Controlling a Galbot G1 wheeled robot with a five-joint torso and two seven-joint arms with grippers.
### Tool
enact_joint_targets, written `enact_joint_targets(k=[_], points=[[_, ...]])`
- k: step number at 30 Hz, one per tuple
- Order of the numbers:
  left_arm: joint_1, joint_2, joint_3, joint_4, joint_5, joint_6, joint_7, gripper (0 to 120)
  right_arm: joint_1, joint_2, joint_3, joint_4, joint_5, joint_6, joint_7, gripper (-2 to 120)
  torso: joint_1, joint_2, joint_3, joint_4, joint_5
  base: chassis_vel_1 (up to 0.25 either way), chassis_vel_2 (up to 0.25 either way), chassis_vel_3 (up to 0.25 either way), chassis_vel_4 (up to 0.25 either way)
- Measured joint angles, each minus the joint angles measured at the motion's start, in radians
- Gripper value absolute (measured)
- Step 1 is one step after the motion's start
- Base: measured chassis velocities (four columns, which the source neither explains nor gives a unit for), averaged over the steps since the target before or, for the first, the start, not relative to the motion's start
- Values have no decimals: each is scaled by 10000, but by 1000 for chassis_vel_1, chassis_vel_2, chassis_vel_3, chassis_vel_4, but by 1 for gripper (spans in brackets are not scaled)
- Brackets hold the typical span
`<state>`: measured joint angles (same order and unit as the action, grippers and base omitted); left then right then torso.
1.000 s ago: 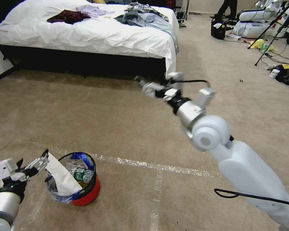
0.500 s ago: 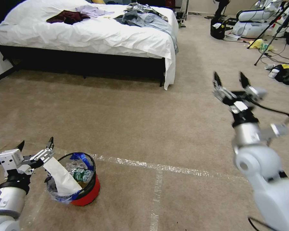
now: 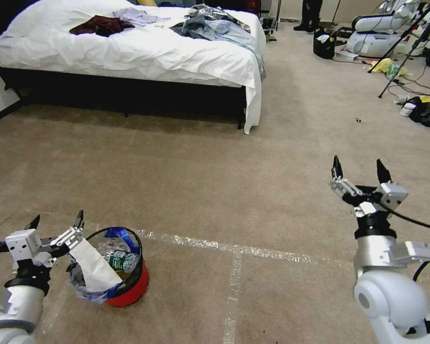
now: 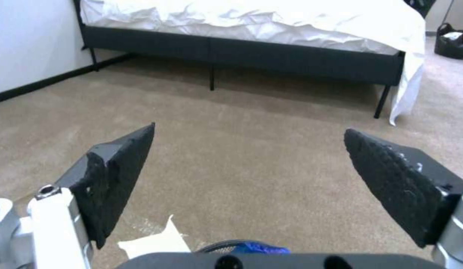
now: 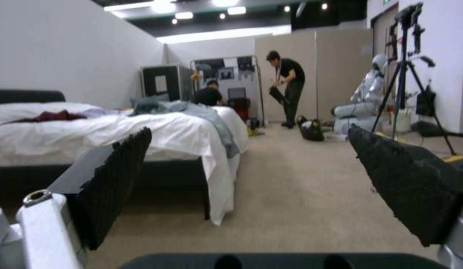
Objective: Pick up the trash bin and place the garbage on the floor into it.
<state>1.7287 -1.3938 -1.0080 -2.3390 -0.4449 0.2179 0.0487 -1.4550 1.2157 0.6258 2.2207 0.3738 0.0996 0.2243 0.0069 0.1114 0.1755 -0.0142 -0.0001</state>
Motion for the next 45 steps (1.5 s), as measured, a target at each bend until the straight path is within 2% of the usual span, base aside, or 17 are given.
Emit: enact_joint_targets(k=[10,45], points=[[92,-232,-49,-29,70,-194,-71,100,30,127,-453,-267,-219,0,-21,100,0,1,0,0,1,0,0,0,0],[84,-228,-61,-5,56,-203,-95,100,83,86,-488,-292,-186,11,-40,100,0,1,1,0,1,0,0,0,0]])
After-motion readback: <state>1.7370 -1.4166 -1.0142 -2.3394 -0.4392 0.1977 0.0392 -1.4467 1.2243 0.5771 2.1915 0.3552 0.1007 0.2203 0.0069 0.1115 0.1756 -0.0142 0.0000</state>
